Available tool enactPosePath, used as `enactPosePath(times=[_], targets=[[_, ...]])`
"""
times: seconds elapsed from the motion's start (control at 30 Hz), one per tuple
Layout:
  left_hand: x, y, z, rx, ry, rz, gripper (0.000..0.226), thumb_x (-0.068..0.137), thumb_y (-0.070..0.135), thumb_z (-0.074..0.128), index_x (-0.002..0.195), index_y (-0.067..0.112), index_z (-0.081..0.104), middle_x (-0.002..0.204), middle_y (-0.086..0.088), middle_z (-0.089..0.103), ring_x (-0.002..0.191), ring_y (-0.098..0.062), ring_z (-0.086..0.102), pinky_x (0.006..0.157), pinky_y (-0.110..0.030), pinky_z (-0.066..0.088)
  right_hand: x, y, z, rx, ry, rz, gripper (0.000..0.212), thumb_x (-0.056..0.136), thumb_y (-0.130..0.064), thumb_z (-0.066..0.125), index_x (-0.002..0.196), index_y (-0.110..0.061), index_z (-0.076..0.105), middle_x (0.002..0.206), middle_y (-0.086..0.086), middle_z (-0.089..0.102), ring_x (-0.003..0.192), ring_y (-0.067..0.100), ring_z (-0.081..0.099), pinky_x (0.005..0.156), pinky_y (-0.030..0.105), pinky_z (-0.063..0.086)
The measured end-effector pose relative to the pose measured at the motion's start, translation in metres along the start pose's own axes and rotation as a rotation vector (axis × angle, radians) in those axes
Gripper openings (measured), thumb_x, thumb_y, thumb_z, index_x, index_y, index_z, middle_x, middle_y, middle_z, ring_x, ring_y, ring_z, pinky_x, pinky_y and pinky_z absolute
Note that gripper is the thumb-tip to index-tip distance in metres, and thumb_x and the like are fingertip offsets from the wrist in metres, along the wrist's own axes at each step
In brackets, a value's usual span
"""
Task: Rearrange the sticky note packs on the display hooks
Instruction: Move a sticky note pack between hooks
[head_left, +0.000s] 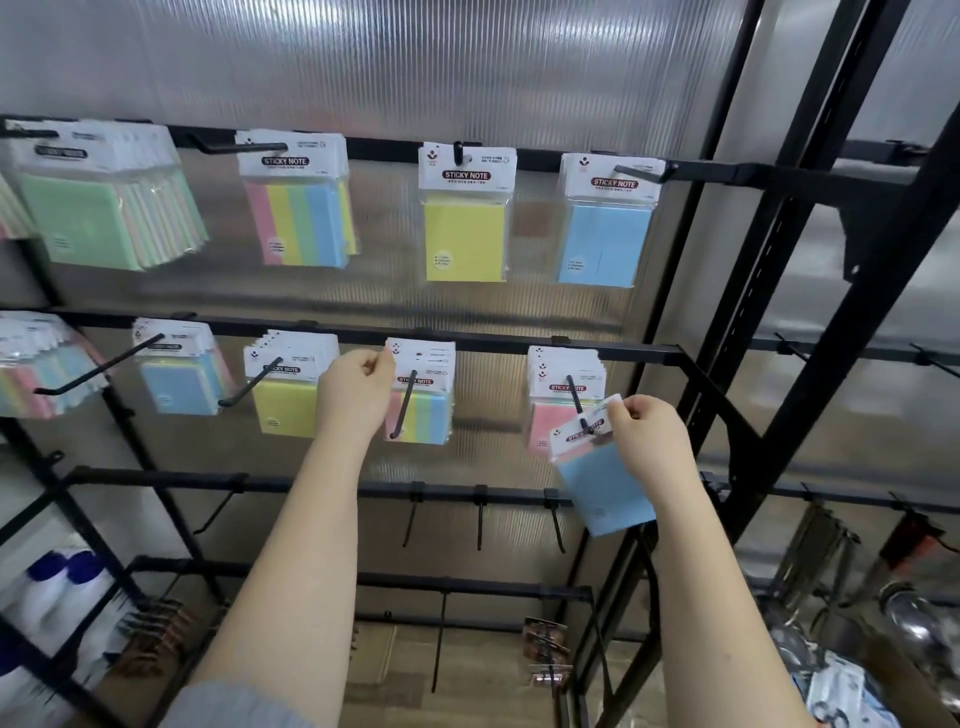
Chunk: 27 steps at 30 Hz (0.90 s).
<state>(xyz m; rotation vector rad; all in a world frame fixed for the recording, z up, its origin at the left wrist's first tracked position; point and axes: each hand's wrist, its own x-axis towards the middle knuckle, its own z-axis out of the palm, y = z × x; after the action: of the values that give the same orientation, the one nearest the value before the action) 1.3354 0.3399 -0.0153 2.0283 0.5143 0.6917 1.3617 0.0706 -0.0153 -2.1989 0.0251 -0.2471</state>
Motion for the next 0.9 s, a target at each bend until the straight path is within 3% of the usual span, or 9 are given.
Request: enactPosePath(times=[0.1, 0.17, 0.27, 0.37, 0.4, 0.57, 0.67, 0.8, 0.9], targets=[[0.011, -0.007, 0.006, 0.089, -0.113, -0.131, 0.041, 0.1, 0.032, 0.036, 0.124, 0.006, 0.057, 0.131, -0.013, 0.055, 0.117, -0.028, 0.049, 0.093, -0.034, 0.037, -0.006, -0.009, -0.013, -0.099, -0.042, -0.035, 0.033, 0.096, -0.022, 0.044, 0.072, -0.003, 0.055, 0.061, 0.004, 0.051, 0.053, 0.015, 0.04, 0.047, 0.027, 0.028], [0.019, -0.01, 0.013, 0.075, -0.208, -0.211, 0.043, 0.101, 0.029, 0.032, 0.132, 0.005, 0.05, 0.138, -0.013, 0.048, 0.122, -0.03, 0.045, 0.1, -0.037, 0.036, -0.01, -0.016, -0.021, -0.121, -0.052, -0.047, 0.033, 0.097, -0.023, 0.044, 0.082, 0.0, 0.062, 0.065, 0.005, 0.056, 0.054, 0.014, 0.042, 0.047, 0.026, 0.029], [0.027, -0.014, 0.02, -0.046, -0.249, -0.299, 0.035, 0.099, 0.021, 0.034, 0.123, 0.008, 0.056, 0.114, -0.006, 0.053, 0.099, -0.026, 0.049, 0.089, -0.033, 0.041, -0.014, -0.025, -0.032, -0.112, -0.035, -0.052, 0.034, 0.097, -0.025, 0.046, 0.087, 0.002, 0.064, 0.066, 0.004, 0.056, 0.052, 0.012, 0.041, 0.046, 0.026, 0.028], [0.029, -0.021, 0.024, -0.049, -0.189, -0.287, 0.022, 0.094, 0.014, 0.04, 0.076, 0.012, 0.052, 0.076, -0.005, 0.048, 0.079, -0.023, 0.042, 0.064, -0.029, 0.034, -0.016, -0.032, -0.042, -0.068, -0.009, -0.062, 0.036, 0.097, -0.026, 0.045, 0.089, 0.004, 0.063, 0.07, 0.008, 0.056, 0.052, 0.013, 0.039, 0.047, 0.026, 0.027], [0.029, -0.024, 0.026, -0.036, -0.162, -0.272, 0.021, 0.092, 0.013, 0.042, 0.072, 0.014, 0.048, 0.071, -0.003, 0.045, 0.078, -0.022, 0.041, 0.062, -0.029, 0.03, -0.017, -0.033, -0.044, -0.057, 0.002, -0.063, 0.036, 0.097, -0.026, 0.045, 0.09, 0.005, 0.063, 0.071, 0.009, 0.056, 0.052, 0.014, 0.039, 0.047, 0.026, 0.027], [0.022, -0.035, 0.029, -0.086, -0.09, -0.276, 0.008, 0.09, 0.021, 0.057, 0.089, 0.014, 0.06, 0.078, 0.003, 0.056, 0.077, -0.02, 0.05, 0.062, -0.026, 0.035, -0.018, -0.039, -0.05, -0.004, 0.059, -0.058, 0.038, 0.098, -0.029, 0.044, 0.089, 0.003, 0.064, 0.075, 0.009, 0.06, 0.056, 0.014, 0.041, 0.051, 0.027, 0.029], [0.02, -0.037, 0.032, -0.225, -0.204, -0.34, 0.027, 0.089, 0.04, 0.06, 0.093, 0.014, 0.061, 0.083, -0.003, 0.067, 0.073, -0.018, 0.059, 0.059, -0.025, 0.043, -0.016, -0.041, -0.049, 0.039, 0.086, -0.061, 0.041, 0.097, -0.031, 0.045, 0.089, 0.006, 0.062, 0.073, 0.01, 0.053, 0.061, 0.018, 0.04, 0.055, 0.029, 0.028], [0.018, -0.038, 0.037, -0.363, -0.333, -0.441, 0.027, 0.089, 0.046, 0.057, 0.084, 0.02, 0.063, 0.086, -0.004, 0.07, 0.084, -0.019, 0.06, 0.086, -0.034, 0.049, -0.014, -0.044, -0.048, 0.122, 0.109, -0.058, 0.038, 0.096, -0.031, 0.046, 0.086, 0.002, 0.062, 0.075, 0.009, 0.056, 0.065, 0.017, 0.043, 0.059, 0.029, 0.031], [0.017, -0.039, 0.038, -0.354, -0.266, -0.414, 0.025, 0.096, 0.035, 0.049, 0.09, 0.015, 0.062, 0.082, -0.002, 0.065, 0.078, -0.019, 0.055, 0.072, -0.03, 0.044, -0.013, -0.044, -0.048, 0.198, 0.157, -0.058, 0.033, 0.096, -0.032, 0.046, 0.081, -0.007, 0.063, 0.071, -0.001, 0.058, 0.059, 0.01, 0.042, 0.054, 0.027, 0.031]])
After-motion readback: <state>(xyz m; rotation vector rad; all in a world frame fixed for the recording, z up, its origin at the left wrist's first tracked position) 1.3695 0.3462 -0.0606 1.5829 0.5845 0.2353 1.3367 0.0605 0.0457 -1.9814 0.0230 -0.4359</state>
